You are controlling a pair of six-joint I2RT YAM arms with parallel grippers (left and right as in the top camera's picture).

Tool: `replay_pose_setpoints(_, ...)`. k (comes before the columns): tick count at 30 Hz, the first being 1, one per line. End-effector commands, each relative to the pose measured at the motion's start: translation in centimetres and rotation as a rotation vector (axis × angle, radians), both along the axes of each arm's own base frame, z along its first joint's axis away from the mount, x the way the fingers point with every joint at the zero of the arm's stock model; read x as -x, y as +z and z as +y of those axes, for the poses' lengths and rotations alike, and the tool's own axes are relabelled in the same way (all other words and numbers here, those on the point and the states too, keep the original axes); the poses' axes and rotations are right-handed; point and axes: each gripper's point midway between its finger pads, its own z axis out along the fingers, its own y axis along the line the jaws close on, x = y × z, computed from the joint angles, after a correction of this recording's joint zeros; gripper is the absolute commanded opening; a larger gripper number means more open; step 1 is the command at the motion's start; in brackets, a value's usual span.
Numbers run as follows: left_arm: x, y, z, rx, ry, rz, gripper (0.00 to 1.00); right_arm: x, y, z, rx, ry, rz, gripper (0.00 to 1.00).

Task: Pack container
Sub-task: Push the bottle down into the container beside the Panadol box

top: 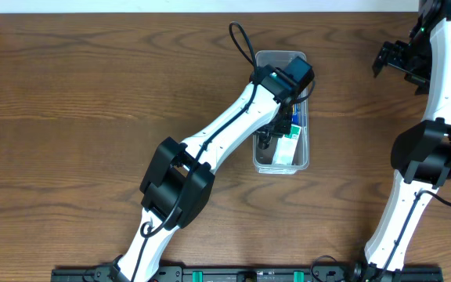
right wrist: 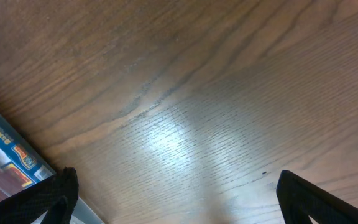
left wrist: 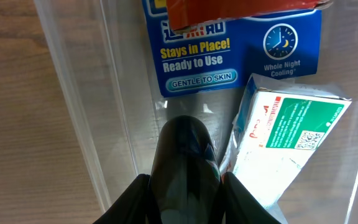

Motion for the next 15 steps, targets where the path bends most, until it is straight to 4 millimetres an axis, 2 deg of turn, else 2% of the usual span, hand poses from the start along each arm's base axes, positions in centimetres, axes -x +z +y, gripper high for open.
replay_pose_setpoints(1,0.69,-0.73,-0.3,0.018,-0.019,0.048,0.27,0.1,-0.16,-0.13,-0.001,0.008,0.006,0.99)
replay_pose_setpoints(15,0.75,-0.72,-0.49,0.025,-0.021,0.05,0.28,0.09,-0.16,-0.13,-0.001,0.008,0.006,0.99)
